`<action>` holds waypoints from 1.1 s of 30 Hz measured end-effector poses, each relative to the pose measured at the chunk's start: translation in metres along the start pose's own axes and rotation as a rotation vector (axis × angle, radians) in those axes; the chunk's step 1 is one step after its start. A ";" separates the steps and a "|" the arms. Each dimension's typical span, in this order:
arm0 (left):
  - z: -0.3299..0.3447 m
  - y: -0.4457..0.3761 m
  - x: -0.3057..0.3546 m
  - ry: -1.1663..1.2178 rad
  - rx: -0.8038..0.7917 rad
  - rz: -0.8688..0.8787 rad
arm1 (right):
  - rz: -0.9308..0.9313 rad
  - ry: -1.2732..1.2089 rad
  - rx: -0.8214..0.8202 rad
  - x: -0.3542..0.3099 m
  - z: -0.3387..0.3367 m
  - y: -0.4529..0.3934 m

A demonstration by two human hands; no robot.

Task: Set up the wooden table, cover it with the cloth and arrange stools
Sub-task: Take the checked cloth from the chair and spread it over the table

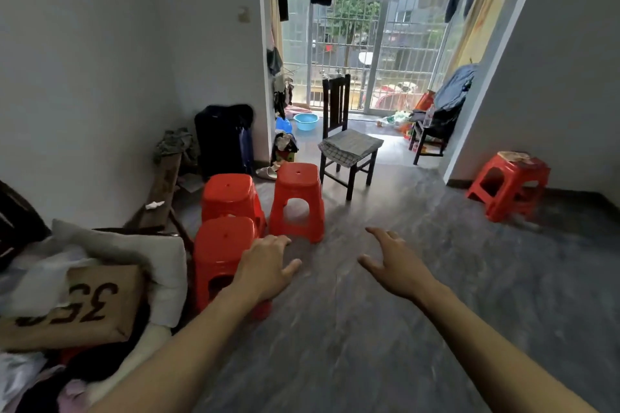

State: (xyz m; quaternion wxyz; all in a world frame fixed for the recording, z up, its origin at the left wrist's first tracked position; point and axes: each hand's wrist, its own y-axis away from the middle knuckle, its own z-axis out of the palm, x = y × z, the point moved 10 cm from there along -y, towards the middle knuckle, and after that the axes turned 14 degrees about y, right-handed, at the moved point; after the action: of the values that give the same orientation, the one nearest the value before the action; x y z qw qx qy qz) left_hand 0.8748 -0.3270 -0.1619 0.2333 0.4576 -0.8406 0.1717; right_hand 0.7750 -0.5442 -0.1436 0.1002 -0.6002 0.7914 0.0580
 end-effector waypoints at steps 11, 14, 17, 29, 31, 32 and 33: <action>0.076 -0.229 0.004 -0.040 -0.127 0.075 | 0.112 -0.012 -0.022 0.111 0.030 -0.194; 0.073 -0.305 0.018 -0.080 -0.106 0.106 | 0.142 -0.031 -0.030 0.147 0.019 -0.247; 0.061 -0.375 0.033 -0.052 -0.054 0.115 | 0.168 -0.060 -0.014 0.181 -0.005 -0.304; 0.111 -0.612 0.034 0.026 -0.111 0.120 | 0.165 -0.052 -0.016 0.247 -0.006 -0.515; 0.116 -0.663 0.038 0.051 -0.097 0.147 | 0.190 -0.031 -0.015 0.258 -0.008 -0.553; 0.119 -0.689 0.041 0.062 -0.099 0.155 | 0.207 -0.019 -0.013 0.264 -0.012 -0.572; 0.122 -0.715 0.043 0.072 -0.108 0.159 | 0.227 -0.007 -0.014 0.271 -0.018 -0.591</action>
State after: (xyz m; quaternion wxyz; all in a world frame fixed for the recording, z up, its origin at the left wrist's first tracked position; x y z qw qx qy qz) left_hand 1.4335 -0.7912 -0.1865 0.2733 0.3699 -0.8733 0.1604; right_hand 1.2719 -0.9638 -0.1714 0.0915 -0.5074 0.8534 0.0768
